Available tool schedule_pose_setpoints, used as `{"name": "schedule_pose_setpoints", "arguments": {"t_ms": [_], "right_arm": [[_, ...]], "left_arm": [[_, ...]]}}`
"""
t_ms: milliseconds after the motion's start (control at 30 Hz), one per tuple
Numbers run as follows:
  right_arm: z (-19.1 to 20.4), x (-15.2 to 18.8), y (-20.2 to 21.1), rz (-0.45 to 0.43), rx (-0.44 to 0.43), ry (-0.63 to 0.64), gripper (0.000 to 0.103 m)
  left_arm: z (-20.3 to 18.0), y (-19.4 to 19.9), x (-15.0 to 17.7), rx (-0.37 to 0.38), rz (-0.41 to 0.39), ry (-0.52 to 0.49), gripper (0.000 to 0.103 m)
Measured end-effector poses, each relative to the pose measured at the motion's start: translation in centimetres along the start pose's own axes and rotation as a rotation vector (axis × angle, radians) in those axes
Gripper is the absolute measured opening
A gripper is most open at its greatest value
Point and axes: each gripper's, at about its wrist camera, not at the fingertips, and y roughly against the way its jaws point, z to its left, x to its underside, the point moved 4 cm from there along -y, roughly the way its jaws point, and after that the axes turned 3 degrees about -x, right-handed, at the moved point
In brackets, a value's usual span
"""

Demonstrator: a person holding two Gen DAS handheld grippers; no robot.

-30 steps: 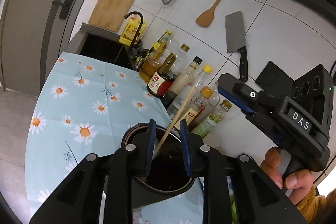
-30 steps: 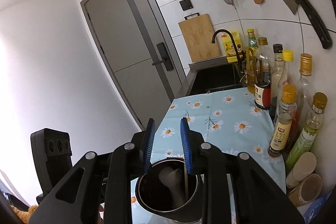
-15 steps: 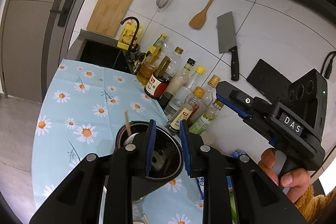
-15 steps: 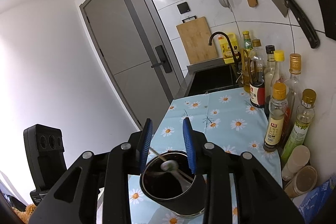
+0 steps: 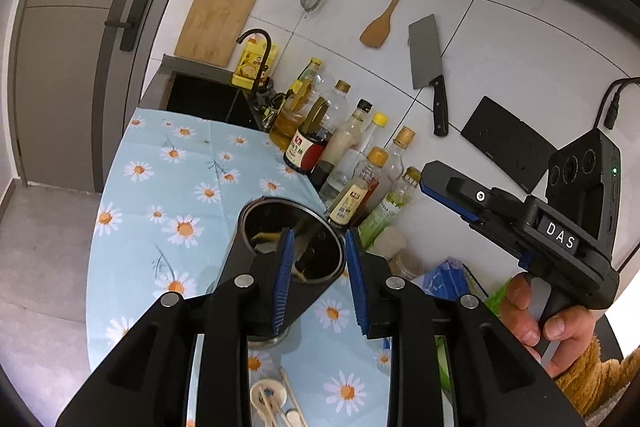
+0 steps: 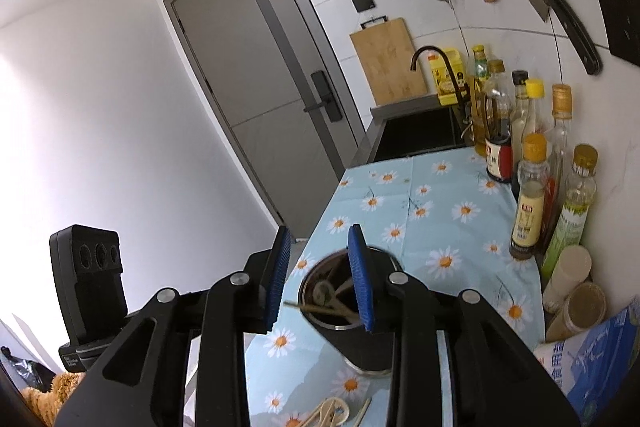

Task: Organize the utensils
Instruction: 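Open both tools to drop the spoon and chopstick into the holder, then move both tools back down to the utensil pile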

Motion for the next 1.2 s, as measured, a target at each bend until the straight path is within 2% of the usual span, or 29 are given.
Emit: {"name": "schedule_pose_setpoints", "arguments": {"t_ms": [400,633,1200], "right_arm": [[0.5,2.8,0.5,0.071,-0.004,-0.015,0.031],[0.5,4.6,0.4,0.137,-0.017,-0.041,0.031],[0.2,11.9,-1.8,0.321,0.016,-0.082,0.031]], "left_arm": [[0.1,1.6,2.4,-0.022,0.048,-0.007,0.027],[0.4,2.1,4.4,-0.025,0.106,0.003,0.027],[3.2,2.6,9.5,-0.042,0.216,0.071,0.027]]}}
